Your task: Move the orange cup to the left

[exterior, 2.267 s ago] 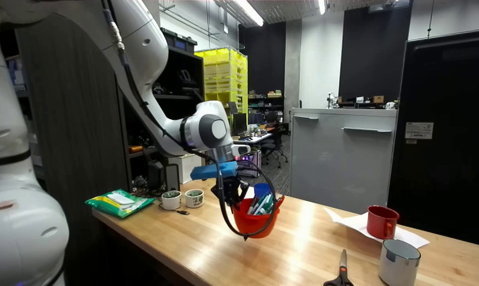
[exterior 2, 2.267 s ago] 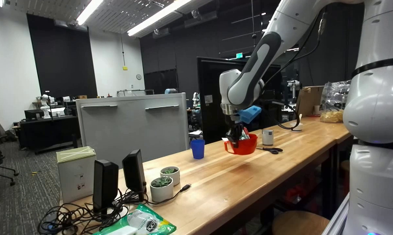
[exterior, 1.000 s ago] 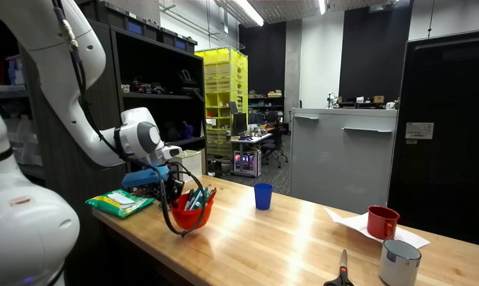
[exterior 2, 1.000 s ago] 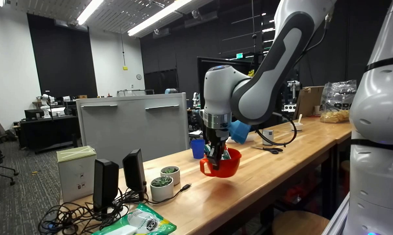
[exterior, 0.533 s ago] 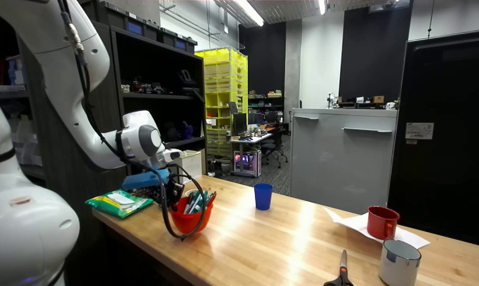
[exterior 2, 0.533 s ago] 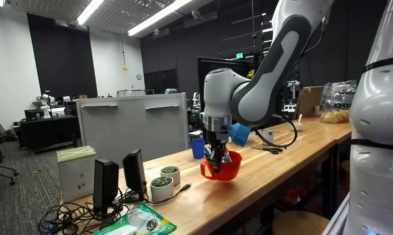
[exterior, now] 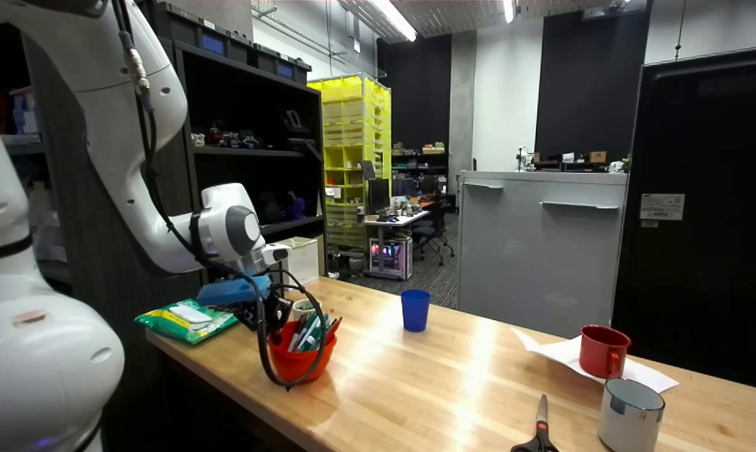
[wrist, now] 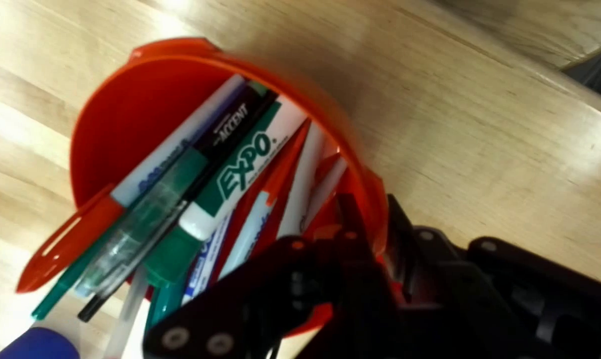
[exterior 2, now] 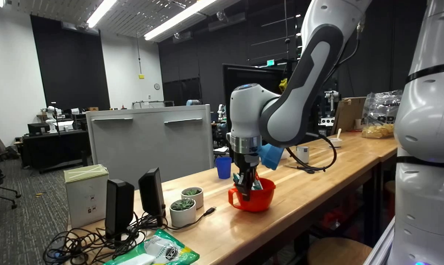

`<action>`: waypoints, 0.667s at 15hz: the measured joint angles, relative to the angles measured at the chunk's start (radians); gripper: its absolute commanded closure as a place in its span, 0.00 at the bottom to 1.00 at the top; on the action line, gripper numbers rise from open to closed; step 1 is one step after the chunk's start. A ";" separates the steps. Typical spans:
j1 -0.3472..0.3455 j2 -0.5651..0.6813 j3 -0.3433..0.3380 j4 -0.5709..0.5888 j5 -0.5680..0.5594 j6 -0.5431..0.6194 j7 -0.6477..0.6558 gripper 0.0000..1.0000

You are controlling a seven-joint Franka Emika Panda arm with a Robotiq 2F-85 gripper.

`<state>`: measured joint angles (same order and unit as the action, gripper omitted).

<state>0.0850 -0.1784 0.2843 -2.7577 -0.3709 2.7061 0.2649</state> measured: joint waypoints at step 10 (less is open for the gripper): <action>-0.004 -0.052 -0.003 0.052 -0.005 -0.064 0.002 0.00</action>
<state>0.0808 -0.2301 0.2813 -2.7055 -0.3761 2.6424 0.2666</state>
